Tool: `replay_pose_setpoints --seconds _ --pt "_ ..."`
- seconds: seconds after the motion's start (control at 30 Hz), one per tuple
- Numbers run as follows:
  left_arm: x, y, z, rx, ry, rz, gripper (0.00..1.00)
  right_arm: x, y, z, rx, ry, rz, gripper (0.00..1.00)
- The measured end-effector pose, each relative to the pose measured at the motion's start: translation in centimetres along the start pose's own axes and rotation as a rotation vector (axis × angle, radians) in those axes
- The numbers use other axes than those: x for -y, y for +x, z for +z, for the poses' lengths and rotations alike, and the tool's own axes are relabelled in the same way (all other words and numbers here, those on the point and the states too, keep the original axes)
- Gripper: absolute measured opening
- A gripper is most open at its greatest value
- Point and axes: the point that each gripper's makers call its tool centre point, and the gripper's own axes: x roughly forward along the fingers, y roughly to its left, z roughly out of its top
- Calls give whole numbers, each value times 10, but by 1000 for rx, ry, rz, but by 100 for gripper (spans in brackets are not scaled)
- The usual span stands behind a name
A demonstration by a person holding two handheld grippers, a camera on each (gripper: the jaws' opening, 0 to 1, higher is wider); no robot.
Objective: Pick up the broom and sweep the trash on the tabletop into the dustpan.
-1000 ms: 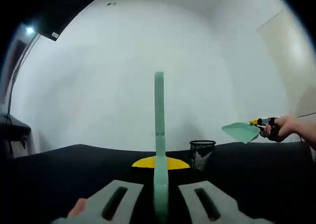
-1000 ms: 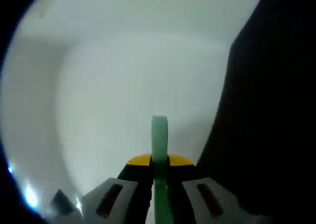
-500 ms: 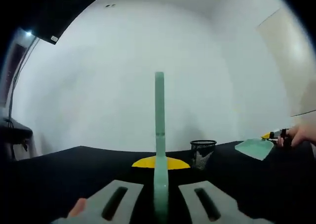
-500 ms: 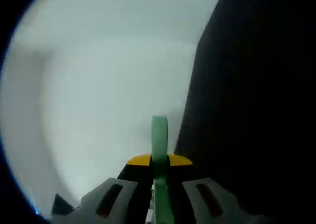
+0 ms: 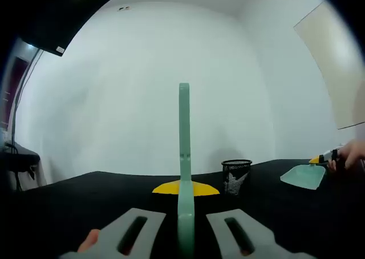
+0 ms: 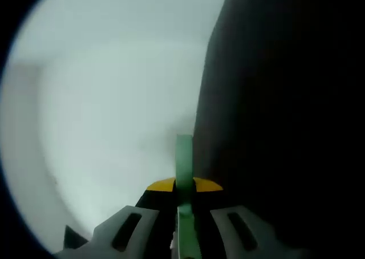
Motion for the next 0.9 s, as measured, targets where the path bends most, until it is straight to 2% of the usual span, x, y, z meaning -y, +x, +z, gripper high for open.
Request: replay_pose_setpoints --seconds 0.13,0.33,0.47,0.6,0.77,0.9 --pt "0 0 2 6 10 2 0 3 -2 -2 -14 -5 -19 12" --pt "0 0 1 -3 37 9 1 6 -4 -2 7 -51 -52 12" --pt "0 0 1 -4 40 9 1 6 -4 -1 9 -51 -54 13" --pt "1 0 1 -5 40 8 1 2 -4 0 20 -36 -41 24" --pt "1 0 1 -5 42 8 1 -2 -9 1 45 -109 -65 37" --pt "1 0 2 -3 41 9 1 -7 -14 2 37 -111 -81 52"
